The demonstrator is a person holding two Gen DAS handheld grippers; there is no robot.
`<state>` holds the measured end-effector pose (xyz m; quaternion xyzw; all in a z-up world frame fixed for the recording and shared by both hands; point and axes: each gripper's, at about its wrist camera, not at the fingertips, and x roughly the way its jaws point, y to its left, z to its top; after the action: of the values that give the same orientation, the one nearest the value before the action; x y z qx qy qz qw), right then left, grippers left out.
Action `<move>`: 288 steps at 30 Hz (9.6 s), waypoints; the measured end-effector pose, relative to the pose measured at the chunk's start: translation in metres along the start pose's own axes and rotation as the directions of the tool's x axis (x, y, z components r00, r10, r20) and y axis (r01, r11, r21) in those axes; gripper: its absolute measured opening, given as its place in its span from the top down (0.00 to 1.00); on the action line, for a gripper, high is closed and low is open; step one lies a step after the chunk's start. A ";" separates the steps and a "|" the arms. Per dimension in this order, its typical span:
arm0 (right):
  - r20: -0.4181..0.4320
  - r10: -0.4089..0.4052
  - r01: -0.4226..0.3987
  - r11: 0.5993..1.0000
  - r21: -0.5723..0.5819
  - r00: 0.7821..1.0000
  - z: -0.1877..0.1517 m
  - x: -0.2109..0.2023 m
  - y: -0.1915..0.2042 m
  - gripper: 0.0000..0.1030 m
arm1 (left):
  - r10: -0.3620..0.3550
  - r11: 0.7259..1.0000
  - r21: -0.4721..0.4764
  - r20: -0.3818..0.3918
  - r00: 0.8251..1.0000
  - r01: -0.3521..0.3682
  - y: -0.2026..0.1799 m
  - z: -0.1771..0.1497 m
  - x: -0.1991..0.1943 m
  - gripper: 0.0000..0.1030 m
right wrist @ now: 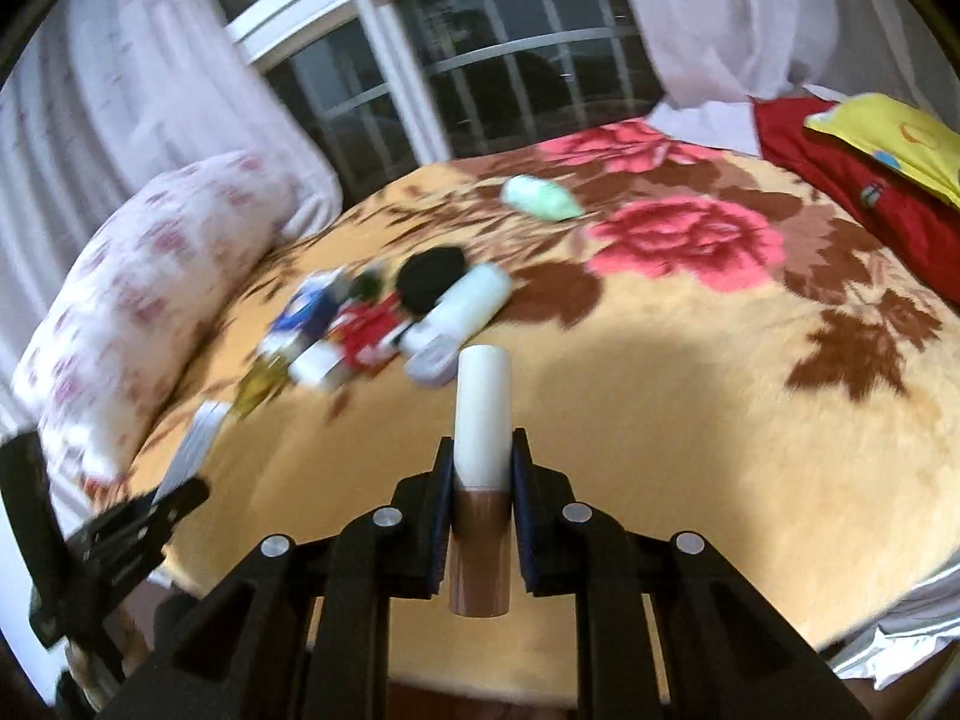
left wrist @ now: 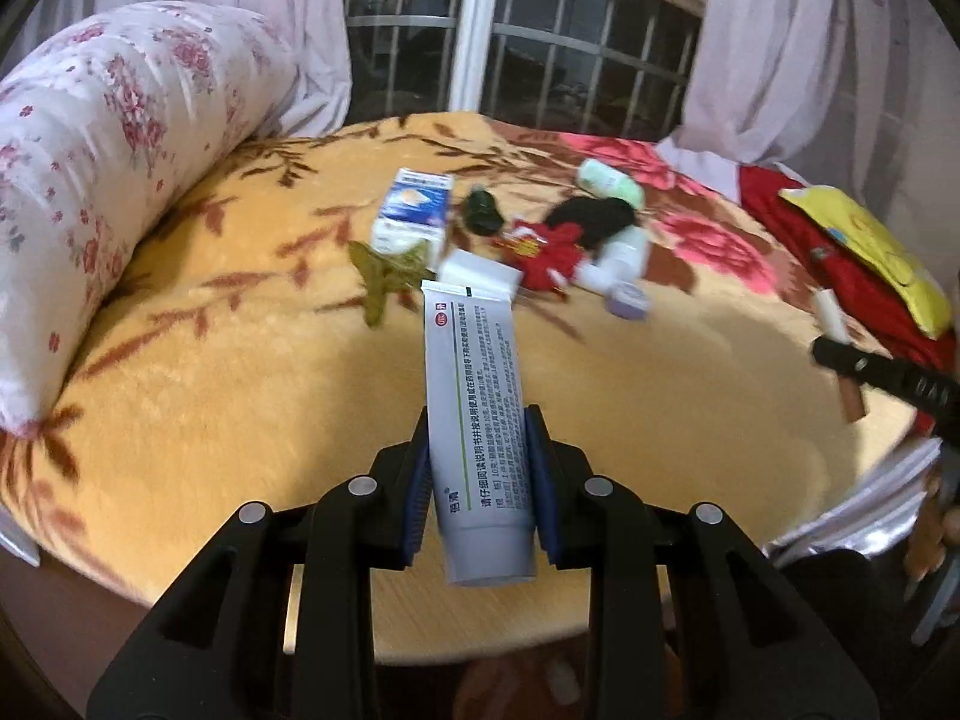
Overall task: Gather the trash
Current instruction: 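Lower both held tubes over the orange bin and open both tools, then grasp the green hair clip with left tool while right tool grasps red knitted ornament, then drop the hair clip and red ornament into the orange bin, then grasp the white charger with the left tool, then grasp the pale green cylinder with the right tool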
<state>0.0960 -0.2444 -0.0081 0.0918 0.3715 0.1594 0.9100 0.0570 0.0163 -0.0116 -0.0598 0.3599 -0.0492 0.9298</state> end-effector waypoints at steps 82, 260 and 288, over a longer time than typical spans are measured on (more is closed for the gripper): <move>-0.223 0.109 -0.100 0.994 0.051 0.969 -0.121 -0.021 -0.006 0.47 | 0.146 0.977 -0.119 -0.221 0.964 -0.175 0.053 0.086 0.111 0.33; -0.171 0.248 -0.226 0.964 0.139 0.953 -0.104 -0.040 -0.038 0.35 | 0.292 0.910 -0.175 -0.376 0.879 -0.377 -0.006 0.104 0.162 0.53; -0.396 -0.084 0.215 0.930 0.299 0.914 0.113 0.221 0.003 0.50 | 0.066 0.995 -0.053 -0.245 0.967 -0.082 0.039 0.073 0.140 0.61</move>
<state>0.3241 -0.1679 -0.0704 0.1843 0.5669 0.0369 0.8021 0.2108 0.0418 -0.0569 -0.0690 0.4745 -0.0102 0.8775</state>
